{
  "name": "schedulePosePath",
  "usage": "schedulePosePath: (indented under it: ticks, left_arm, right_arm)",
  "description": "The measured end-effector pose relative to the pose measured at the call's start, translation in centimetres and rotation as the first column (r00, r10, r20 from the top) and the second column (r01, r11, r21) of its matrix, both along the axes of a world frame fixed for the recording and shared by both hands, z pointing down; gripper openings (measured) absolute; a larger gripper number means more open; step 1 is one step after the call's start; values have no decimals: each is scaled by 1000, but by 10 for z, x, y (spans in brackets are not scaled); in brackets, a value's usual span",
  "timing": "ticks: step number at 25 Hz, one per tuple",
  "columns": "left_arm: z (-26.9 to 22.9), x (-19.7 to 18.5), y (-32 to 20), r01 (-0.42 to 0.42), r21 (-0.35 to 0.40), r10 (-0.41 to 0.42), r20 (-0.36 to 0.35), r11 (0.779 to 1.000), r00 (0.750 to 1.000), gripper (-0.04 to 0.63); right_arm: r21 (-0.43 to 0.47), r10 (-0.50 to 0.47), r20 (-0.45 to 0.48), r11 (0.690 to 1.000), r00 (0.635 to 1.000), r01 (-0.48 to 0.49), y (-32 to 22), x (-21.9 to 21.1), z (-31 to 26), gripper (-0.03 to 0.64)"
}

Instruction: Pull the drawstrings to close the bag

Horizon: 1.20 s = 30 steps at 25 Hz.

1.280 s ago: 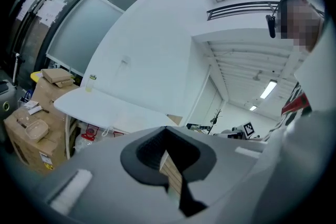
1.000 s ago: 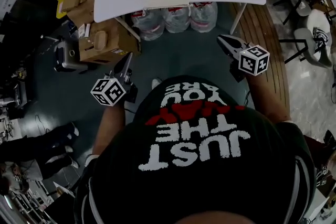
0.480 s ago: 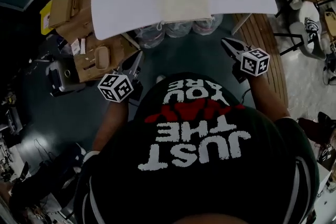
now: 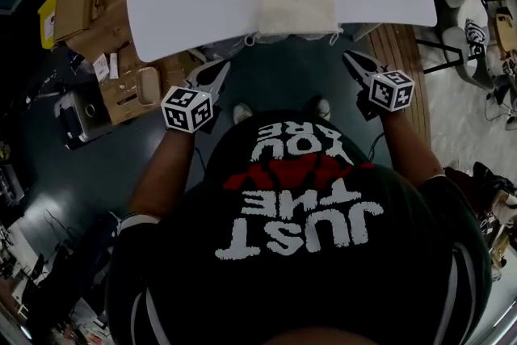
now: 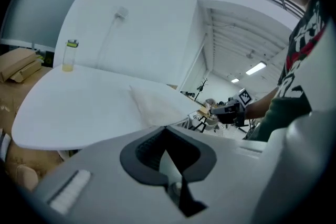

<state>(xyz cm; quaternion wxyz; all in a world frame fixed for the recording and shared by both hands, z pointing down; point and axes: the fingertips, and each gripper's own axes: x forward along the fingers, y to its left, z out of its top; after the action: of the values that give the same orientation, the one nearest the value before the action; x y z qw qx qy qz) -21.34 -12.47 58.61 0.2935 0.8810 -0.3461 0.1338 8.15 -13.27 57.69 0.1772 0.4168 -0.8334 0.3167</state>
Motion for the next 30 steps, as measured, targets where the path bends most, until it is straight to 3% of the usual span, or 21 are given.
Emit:
schedulePosePath:
  ticks: [5, 8, 11, 15, 21, 26, 30]
  left_arm:
    - [48, 38, -22, -2, 15, 0, 168, 1000, 986, 20]
    - [90, 51, -29, -1, -15, 5, 274, 1000, 962, 119]
    - [122, 62, -49, -23, -28, 31, 344, 999, 939, 172]
    - [153, 65, -67, -63, -37, 73, 395, 997, 916, 178]
    - [177, 72, -68, -146, -57, 157, 388, 988, 908, 178]
    - [169, 85, -76, -170, -27, 171, 293, 985, 941, 178]
    - [166, 98, -76, -199, -15, 197, 244, 980, 950, 178]
  right_arm:
    - [-19, -149, -50, 989, 988, 149, -15, 32, 47, 6]
    - [-48, -240, -75, 970, 968, 237, -22, 40, 80, 8]
    - [-58, -269, -99, 963, 958, 265, -42, 50, 102, 17]
    - [-60, -267, -122, 963, 956, 261, -48, 56, 124, 28]
    - [-94, -233, -105, 970, 967, 223, -35, 56, 148, 29]
    - [-108, -245, -94, 966, 965, 235, -30, 46, 158, 29]
    - [-97, -251, -80, 965, 965, 243, -32, 39, 159, 31]
